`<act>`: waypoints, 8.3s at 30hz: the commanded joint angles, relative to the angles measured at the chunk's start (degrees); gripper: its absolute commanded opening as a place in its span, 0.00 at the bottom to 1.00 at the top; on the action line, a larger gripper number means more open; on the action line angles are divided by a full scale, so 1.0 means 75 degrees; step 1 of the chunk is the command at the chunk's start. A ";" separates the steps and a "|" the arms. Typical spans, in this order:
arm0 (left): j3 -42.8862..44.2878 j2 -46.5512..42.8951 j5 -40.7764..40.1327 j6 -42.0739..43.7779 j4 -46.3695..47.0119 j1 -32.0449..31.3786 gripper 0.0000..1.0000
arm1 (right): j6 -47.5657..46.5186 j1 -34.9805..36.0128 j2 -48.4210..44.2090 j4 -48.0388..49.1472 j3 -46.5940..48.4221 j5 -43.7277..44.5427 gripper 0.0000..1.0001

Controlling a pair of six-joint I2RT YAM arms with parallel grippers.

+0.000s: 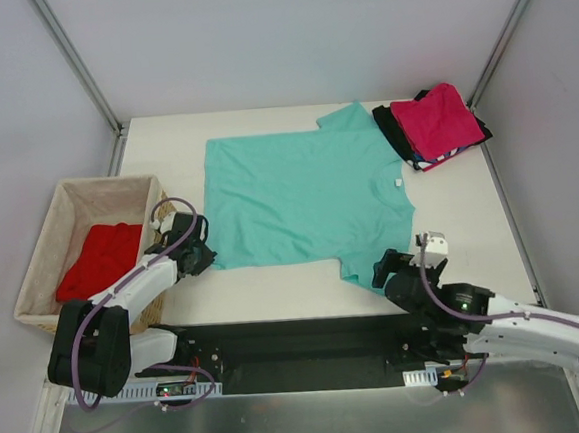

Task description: Fold and stack the t-shirts

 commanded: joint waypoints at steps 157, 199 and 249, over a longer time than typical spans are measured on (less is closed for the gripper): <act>0.2555 0.0823 0.0247 0.0283 -0.0886 0.0486 0.00 | -0.2255 -0.4161 0.3703 0.0543 0.3580 -0.1464 0.01; 0.3904 0.1913 0.0094 0.0482 -0.0898 0.1001 0.00 | -0.4178 -0.6143 0.7007 0.1856 0.6850 -0.3409 0.01; 0.5720 0.4093 0.0340 0.0869 -0.0945 0.1283 0.00 | -0.4284 -0.6600 0.9082 0.1950 0.8139 -0.3925 0.01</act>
